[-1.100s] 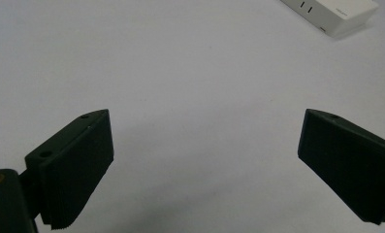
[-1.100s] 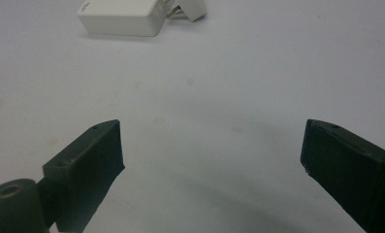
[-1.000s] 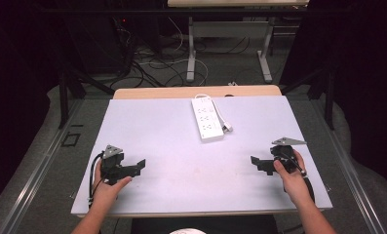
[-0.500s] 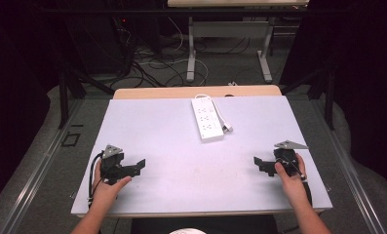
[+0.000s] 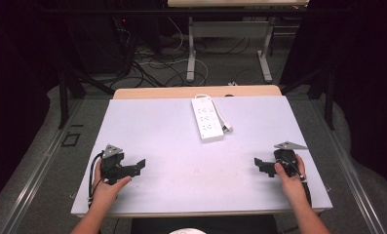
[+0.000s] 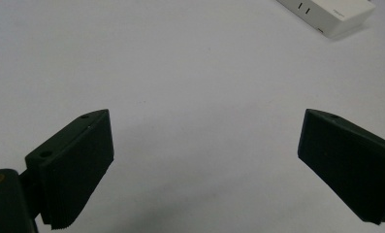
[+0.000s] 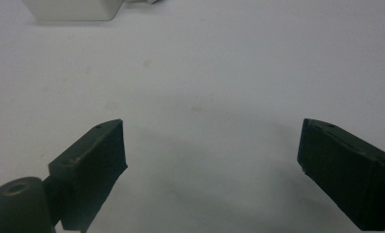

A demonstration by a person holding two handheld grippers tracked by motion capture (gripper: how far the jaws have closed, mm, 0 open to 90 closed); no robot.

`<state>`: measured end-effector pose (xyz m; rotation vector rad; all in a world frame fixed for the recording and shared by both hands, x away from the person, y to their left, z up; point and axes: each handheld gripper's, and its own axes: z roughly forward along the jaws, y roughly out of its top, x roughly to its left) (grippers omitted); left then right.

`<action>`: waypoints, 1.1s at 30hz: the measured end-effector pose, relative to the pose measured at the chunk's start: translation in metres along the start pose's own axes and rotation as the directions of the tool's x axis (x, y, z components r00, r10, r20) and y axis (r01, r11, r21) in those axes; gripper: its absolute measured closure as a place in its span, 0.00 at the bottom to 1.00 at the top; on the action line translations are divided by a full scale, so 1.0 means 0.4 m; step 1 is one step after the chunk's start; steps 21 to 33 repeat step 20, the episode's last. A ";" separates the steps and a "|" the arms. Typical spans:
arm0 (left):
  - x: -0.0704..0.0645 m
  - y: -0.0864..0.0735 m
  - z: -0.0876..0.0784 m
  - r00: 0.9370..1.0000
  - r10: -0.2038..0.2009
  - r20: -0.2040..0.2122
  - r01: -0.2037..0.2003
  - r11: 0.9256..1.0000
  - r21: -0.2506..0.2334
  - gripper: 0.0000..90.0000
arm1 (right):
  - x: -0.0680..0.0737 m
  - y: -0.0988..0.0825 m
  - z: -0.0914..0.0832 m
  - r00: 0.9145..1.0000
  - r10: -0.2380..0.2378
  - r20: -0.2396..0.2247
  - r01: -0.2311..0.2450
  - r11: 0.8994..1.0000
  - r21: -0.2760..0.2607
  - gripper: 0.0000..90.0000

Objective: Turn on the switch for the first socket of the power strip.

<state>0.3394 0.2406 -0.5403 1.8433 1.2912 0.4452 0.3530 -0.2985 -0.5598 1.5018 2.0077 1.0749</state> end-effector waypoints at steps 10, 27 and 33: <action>0.001 0.000 -0.003 1.000 0.004 0.004 -0.004 1.000 0.005 0.07 | -0.013 -0.002 0.001 1.000 0.025 0.009 -0.025 1.000 0.014 0.11; 0.002 0.000 -0.003 1.000 0.003 0.000 -0.003 1.000 0.000 0.07 | -0.010 0.000 0.004 0.999 0.036 0.003 -0.036 0.999 0.020 0.11; 0.002 0.000 -0.003 1.000 0.003 0.000 -0.003 1.000 0.000 0.07 | -0.010 0.000 0.004 0.999 0.036 0.003 -0.036 0.999 0.020 0.11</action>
